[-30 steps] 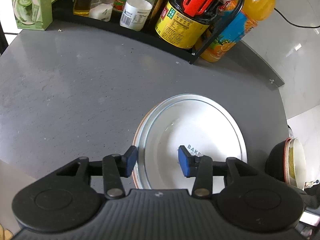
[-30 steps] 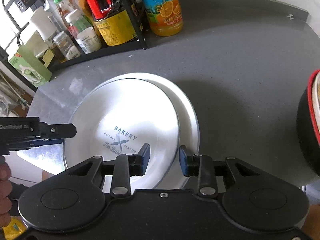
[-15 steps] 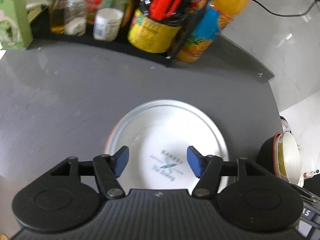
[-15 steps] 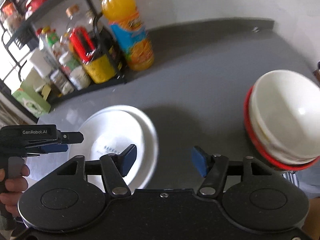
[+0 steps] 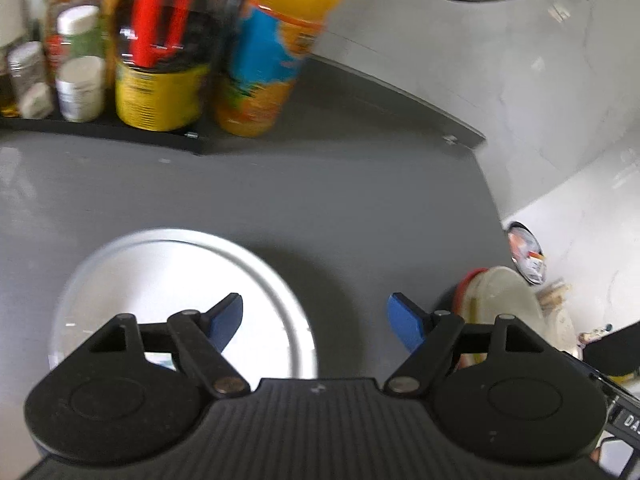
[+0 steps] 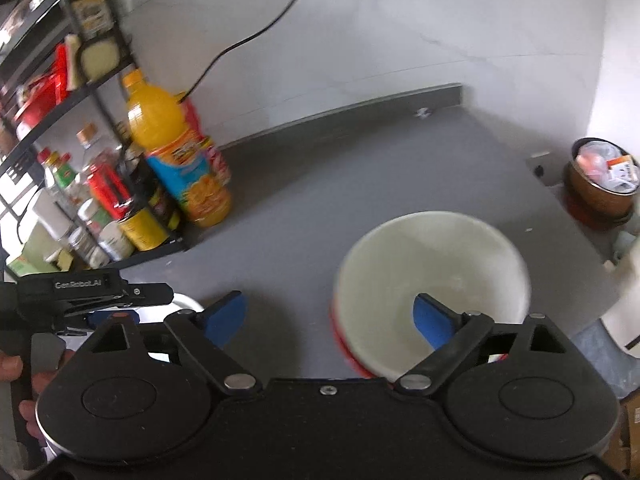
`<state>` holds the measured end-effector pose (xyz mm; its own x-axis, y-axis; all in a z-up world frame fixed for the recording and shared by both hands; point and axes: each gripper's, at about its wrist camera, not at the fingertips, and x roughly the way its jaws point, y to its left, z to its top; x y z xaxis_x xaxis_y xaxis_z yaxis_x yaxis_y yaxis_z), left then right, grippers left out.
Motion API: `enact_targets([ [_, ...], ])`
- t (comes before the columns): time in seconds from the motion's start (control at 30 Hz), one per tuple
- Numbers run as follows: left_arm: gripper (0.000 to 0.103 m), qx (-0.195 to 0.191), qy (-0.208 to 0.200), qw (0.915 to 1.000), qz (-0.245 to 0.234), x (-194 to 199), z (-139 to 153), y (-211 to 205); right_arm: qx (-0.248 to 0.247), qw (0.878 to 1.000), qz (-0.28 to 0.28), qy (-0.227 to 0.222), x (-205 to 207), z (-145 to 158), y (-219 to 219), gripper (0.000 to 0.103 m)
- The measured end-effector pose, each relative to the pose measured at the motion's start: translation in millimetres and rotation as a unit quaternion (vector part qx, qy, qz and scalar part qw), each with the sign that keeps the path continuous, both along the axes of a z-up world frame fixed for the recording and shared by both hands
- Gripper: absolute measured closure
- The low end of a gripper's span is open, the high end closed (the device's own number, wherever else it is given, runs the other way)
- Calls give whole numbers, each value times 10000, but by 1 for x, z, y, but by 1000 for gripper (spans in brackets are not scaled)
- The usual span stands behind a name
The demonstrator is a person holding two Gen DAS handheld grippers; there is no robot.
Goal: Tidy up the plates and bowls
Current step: 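Move both grippers toward the red bowl holding the cream bowls, then close both grippers on the rim of the red bowl stack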
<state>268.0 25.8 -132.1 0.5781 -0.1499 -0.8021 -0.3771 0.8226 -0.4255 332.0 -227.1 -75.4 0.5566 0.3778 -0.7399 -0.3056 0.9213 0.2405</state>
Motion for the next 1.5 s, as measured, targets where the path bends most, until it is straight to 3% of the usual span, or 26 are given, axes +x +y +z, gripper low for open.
enact_targets([
  [0.6,25,130,163,9975,-670,64,-5,-108,58,9974,-547,460,50,-31,-93,10],
  [0.97,26,-1,594,9974,-416,85,-39,-142,176,9935,-85,1125,80,-72,-110,30],
  [1.1,29,-91,795,9965,-237,91,-53,-148,279,9884,55,1494,94,-89,-109,31],
  [1.17,31,-130,840,9963,-153,93,-58,-149,188,9892,231,1437,96,-90,-103,31],
  [1.27,39,-192,996,9948,-28,96,-66,-152,191,9890,363,1420,101,-92,-99,33],
  [1.33,56,-210,1119,9935,62,97,-71,-154,213,9874,358,1524,106,-97,-97,37],
  [1.4,65,-304,1222,9918,197,97,-77,-155,59,9868,282,1591,109,-104,-96,39],
  [1.5,72,-372,1211,9917,234,98,-79,-157,142,9843,347,1725,112,-111,-97,56],
])
